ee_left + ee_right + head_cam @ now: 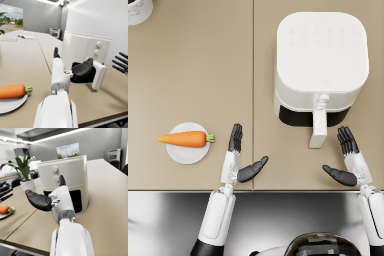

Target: Pick up the carrot and place it into the air fryer

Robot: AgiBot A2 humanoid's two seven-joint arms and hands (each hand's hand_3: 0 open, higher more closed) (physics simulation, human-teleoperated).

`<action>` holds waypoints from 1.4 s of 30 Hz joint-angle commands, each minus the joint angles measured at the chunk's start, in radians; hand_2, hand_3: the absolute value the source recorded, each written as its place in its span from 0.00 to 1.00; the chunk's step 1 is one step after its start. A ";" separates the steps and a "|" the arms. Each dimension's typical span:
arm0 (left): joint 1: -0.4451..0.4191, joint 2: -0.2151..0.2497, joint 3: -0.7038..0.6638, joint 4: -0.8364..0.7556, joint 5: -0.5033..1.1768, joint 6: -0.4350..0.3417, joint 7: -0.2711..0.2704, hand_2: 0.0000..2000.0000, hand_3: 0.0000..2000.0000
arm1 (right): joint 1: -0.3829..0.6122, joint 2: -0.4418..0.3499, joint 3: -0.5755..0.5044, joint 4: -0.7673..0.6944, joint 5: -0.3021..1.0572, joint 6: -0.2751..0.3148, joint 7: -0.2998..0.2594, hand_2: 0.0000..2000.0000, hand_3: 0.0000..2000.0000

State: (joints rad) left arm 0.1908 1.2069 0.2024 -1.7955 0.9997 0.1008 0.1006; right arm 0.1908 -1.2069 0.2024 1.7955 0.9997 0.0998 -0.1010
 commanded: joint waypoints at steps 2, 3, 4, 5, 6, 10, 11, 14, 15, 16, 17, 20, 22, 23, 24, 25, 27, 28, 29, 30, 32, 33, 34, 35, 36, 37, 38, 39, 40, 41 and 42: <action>0.000 0.000 0.000 0.000 0.000 0.000 0.000 0.00 0.00 | 0.000 0.000 0.000 0.000 0.000 0.000 0.000 0.00 0.00; 0.000 0.000 0.000 0.000 0.000 0.000 0.000 0.00 0.00 | 0.000 0.000 0.000 0.000 0.000 0.000 0.000 0.00 0.00; 0.000 0.000 0.000 0.000 0.000 0.000 0.000 0.00 0.00 | 0.000 0.000 0.000 0.000 0.000 0.000 0.000 0.00 0.00; 0.000 0.000 0.000 0.000 0.000 0.000 0.000 0.00 0.00 | 0.000 0.000 0.000 0.000 0.000 0.000 0.000 0.00 0.00; 0.000 0.000 0.000 0.000 0.000 0.000 0.000 0.00 0.00 | 0.000 0.000 0.000 0.000 0.000 0.000 0.000 0.00 0.00; 0.000 0.000 0.000 0.000 0.000 0.000 0.000 0.00 0.00 | 0.000 0.000 0.000 0.000 0.000 0.000 0.000 0.00 0.00; 0.000 0.000 0.000 0.000 0.000 0.000 0.000 0.00 0.00 | 0.000 0.000 0.000 0.000 0.000 0.000 0.000 0.00 0.00; 0.000 0.000 0.000 0.000 0.000 0.000 0.000 0.00 0.00 | 0.000 0.000 0.000 0.000 0.000 0.000 0.000 0.00 0.00; 0.000 0.000 0.000 0.000 0.000 0.000 0.000 0.00 0.00 | 0.000 0.000 0.000 0.000 0.000 0.000 0.000 0.00 0.00; 0.000 0.000 0.000 0.000 0.000 0.000 0.000 0.00 0.00 | 0.000 0.000 0.000 0.000 0.000 0.000 0.000 0.00 0.00; 0.000 0.000 0.000 0.000 0.000 0.000 0.000 0.00 0.00 | 0.000 0.000 0.000 0.000 0.000 0.000 0.000 0.00 0.00; 0.000 0.000 0.000 0.000 0.000 0.000 0.000 0.00 0.00 | 0.000 0.000 0.000 0.000 0.000 0.000 0.000 0.00 0.00; 0.000 0.000 0.000 0.000 0.000 0.000 0.000 0.00 0.00 | 0.000 0.000 0.000 0.000 0.000 0.000 0.000 0.00 0.00; 0.000 0.000 0.000 0.000 0.000 0.000 0.000 0.00 0.00 | 0.000 0.000 0.000 0.000 0.000 0.000 0.000 0.00 0.00; 0.000 0.000 0.000 0.000 0.000 0.000 0.000 0.00 0.00 | 0.000 0.000 0.000 0.000 0.000 0.000 0.000 0.00 0.00; 0.002 0.001 0.030 0.016 0.000 0.000 0.000 0.00 0.00 | 0.000 0.000 0.000 0.000 0.000 0.000 0.000 0.00 0.00; 0.010 0.011 -0.028 0.033 0.000 -0.049 -0.049 0.00 0.00 | 0.025 -0.017 0.027 -0.023 0.000 -0.028 0.029 0.00 0.00; 0.011 0.014 -0.055 0.036 0.000 -0.064 -0.064 0.00 0.00 | 0.035 -0.026 0.019 -0.035 0.000 -0.048 0.049 0.00 0.00; 0.006 0.015 -0.106 0.036 0.000 -0.074 -0.074 0.00 0.00 | 0.041 -0.032 0.016 -0.053 0.000 -0.063 0.064 0.00 0.00; -0.003 0.015 -0.148 0.047 0.000 -0.082 -0.082 0.00 0.00 | 0.038 -0.034 0.028 -0.070 0.000 -0.073 0.074 0.00 0.00; -0.022 0.016 -0.194 0.036 0.088 -0.091 -0.091 0.00 0.00 | 0.044 -0.044 0.047 -0.079 0.088 -0.086 0.087 0.00 0.00; -0.021 0.019 -0.221 0.038 0.133 -0.094 -0.094 0.00 0.00 | 0.049 -0.050 0.046 -0.081 0.133 -0.090 0.091 0.00 0.00; -0.026 0.021 -0.239 0.038 0.177 -0.096 -0.096 0.00 0.00 | 0.052 -0.055 0.050 -0.079 0.177 -0.093 0.094 0.00 0.00; -0.027 0.023 -0.254 0.033 0.222 -0.097 -0.097 0.00 0.00 | 0.051 -0.058 0.047 -0.079 0.222 -0.095 0.096 0.00 0.00; -0.029 0.025 -0.266 0.028 0.266 -0.098 -0.098 0.00 0.00 | 0.056 -0.063 0.044 -0.081 0.267 -0.096 0.097 0.00 0.00; -0.034 0.027 -0.279 0.018 0.311 -0.099 -0.099 0.00 0.00 | 0.055 -0.065 0.042 -0.081 0.311 -0.097 0.098 0.00 0.00; -0.034 0.028 -0.280 0.018 0.356 -0.100 -0.099 0.00 0.00 | 0.058 -0.069 0.044 -0.088 0.344 -0.098 0.099 0.00 0.00; -0.032 0.030 -0.304 0.024 0.400 -0.100 -0.100 0.00 0.00 | 0.052 -0.069 0.048 -0.088 0.367 -0.098 0.100 0.00 0.00; -0.025 0.031 -0.315 0.031 0.445 -0.100 -0.100 0.00 0.00 | 0.049 -0.070 0.048 -0.092 0.383 -0.099 0.100 0.00 0.00; -0.020 0.032 -0.336 0.044 0.490 -0.100 -0.100 0.00 0.00 | 0.048 -0.073 0.046 -0.092 0.395 -0.099 0.100 0.00 0.00; -0.019 0.033 -0.354 0.041 0.535 -0.101 -0.100 0.00 0.00 | 0.049 -0.076 0.041 -0.099 0.403 -0.099 0.100 0.00 0.00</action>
State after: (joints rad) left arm 0.1584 1.2430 -0.1070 -1.7571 1.5797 0.0002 0.0003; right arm 0.2307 -1.2804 0.2496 1.7003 1.4092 0.0004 -0.0004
